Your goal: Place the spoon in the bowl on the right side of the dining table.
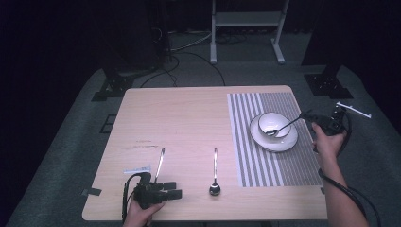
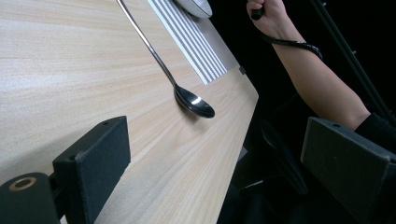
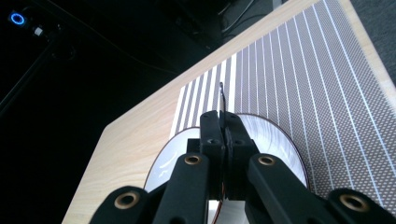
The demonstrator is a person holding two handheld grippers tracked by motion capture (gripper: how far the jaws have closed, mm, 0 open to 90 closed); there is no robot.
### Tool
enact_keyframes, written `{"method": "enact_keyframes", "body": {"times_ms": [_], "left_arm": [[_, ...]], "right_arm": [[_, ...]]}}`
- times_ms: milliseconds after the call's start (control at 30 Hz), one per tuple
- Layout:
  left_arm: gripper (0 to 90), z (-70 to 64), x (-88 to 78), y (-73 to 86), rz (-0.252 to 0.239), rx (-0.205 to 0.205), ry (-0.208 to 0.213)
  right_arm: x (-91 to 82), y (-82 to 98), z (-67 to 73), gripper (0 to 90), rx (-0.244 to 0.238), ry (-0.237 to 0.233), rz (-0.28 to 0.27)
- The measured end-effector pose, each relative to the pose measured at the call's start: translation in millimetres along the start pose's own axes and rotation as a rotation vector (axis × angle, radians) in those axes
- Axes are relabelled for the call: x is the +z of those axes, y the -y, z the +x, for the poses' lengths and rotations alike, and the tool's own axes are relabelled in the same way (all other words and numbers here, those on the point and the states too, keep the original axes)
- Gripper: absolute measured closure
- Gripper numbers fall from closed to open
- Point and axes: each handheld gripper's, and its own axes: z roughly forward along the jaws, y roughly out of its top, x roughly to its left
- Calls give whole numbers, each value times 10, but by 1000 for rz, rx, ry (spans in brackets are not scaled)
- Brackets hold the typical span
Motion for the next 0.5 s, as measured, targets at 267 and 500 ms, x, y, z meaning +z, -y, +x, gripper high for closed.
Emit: {"method": "enact_keyframes", "body": {"times_ms": [267,500], "left_arm": [[68,-3,0,-1,-3,1,1],[68,3,9,-2,2,5,3]], "right_arm": [[-8,40,-83,882,17,-1,-1],[9,49,-101,881,21,-10,-2]]}}
